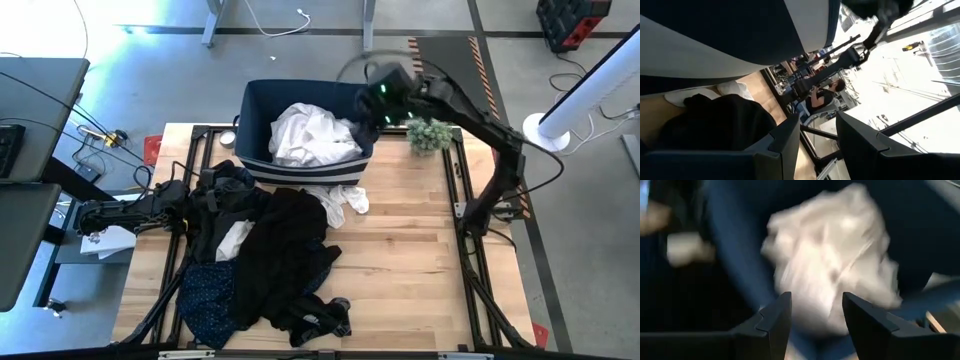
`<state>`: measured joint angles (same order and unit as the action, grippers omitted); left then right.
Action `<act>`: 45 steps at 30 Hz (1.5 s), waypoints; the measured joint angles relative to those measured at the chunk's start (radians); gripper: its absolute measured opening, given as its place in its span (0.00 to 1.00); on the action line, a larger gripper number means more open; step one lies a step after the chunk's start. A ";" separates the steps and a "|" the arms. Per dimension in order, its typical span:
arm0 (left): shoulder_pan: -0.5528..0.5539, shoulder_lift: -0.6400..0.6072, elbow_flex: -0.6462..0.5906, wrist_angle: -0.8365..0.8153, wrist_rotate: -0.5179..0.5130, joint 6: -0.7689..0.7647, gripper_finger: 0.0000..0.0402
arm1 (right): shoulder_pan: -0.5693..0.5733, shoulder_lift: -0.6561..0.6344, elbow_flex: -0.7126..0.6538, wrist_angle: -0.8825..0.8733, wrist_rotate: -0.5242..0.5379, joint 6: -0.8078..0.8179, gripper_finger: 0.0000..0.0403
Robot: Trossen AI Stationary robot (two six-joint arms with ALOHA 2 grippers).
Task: Sort clothes
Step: Put the top right white sock into the laundry bin
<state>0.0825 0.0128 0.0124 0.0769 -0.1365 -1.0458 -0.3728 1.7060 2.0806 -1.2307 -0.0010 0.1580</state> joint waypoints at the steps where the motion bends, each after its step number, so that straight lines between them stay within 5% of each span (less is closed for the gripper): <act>1: 0.000 0.000 0.000 0.000 -0.003 0.000 0.31 | 0.029 -0.009 0.001 -0.047 0.015 -0.027 0.43; 7: 0.000 0.000 0.000 0.000 -0.004 0.000 0.31 | 0.202 -0.064 -0.070 -0.147 0.000 -0.136 0.43; 12: 0.000 0.000 0.000 0.000 -0.004 0.000 0.31 | 0.294 -0.254 -0.447 -0.041 0.017 -0.004 0.43; 18: 0.000 0.000 0.000 0.001 -0.004 -0.003 0.31 | 0.345 -0.501 -0.972 0.377 -0.016 0.334 0.43; 25: 0.000 0.000 0.000 -0.002 -0.004 -0.027 0.31 | 0.354 -0.479 -1.331 0.940 0.027 0.416 0.44; 35: 0.000 0.000 0.000 -0.006 -0.004 -0.027 0.31 | 0.309 -0.236 -1.361 1.079 0.202 0.328 0.59; 45: 0.000 0.000 0.000 -0.005 -0.004 -0.027 0.31 | 0.274 -0.068 -1.341 1.048 0.234 0.313 0.52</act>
<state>0.0825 0.0129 0.0128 0.0714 -0.1410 -1.0729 -0.0986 1.6385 0.7395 -0.1831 0.2334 0.4706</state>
